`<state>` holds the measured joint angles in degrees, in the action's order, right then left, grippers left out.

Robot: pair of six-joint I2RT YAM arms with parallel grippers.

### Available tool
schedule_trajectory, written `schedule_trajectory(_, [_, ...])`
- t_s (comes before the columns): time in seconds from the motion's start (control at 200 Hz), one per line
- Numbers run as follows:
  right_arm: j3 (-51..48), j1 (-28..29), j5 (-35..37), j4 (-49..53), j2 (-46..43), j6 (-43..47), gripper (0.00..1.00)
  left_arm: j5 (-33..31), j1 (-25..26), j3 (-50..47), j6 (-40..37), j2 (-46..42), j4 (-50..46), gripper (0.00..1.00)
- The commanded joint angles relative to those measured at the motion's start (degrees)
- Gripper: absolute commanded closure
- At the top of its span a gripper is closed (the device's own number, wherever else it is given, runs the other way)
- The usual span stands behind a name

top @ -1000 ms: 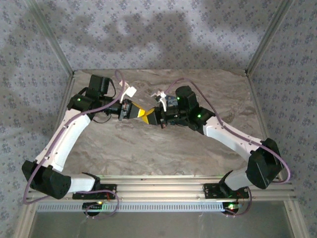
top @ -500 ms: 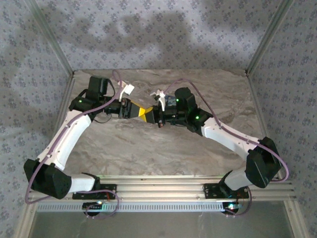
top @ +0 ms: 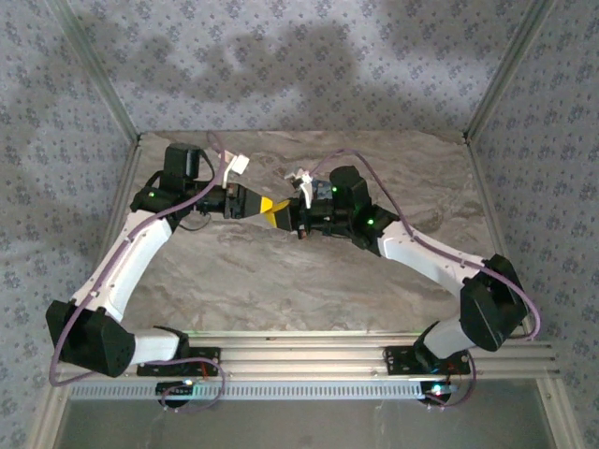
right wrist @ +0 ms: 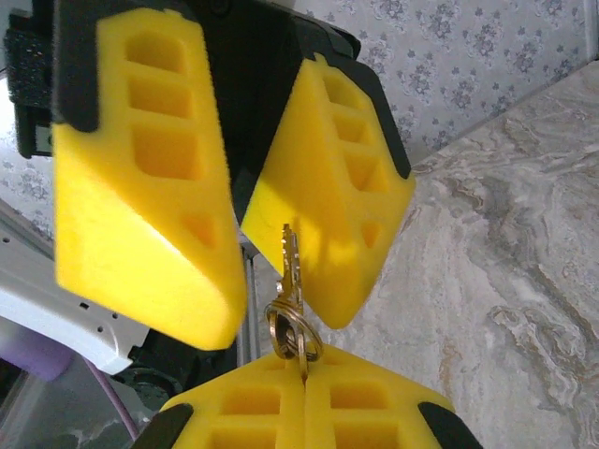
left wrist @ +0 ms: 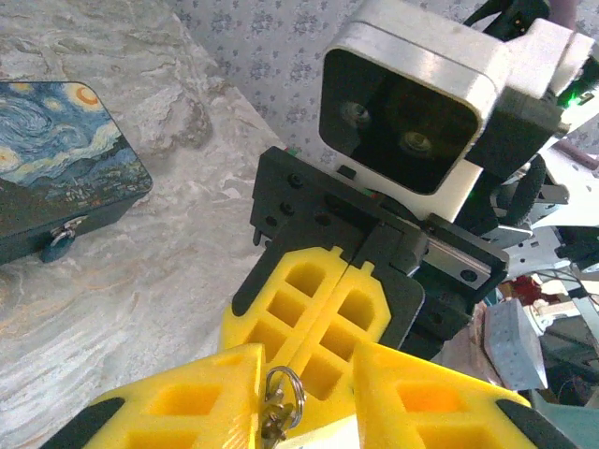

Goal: Unlock the padlock with the key

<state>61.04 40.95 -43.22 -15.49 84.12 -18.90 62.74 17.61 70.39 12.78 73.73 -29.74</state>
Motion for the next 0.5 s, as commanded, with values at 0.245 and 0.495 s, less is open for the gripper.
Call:
schedule_trajectory(0.245, [-0.65,-0.61,0.41,-3.98,1.51,-2.35,1.00,-0.76,-1.26,-0.63,2.95,-0.93,3.40,0.60])
schedule_trajectory(0.495, [-1.71,-0.85,1.30,-6.49,1.68,-3.52,1.00,-3.33,-1.77,-2.08,6.49,-1.69,7.17,0.55])
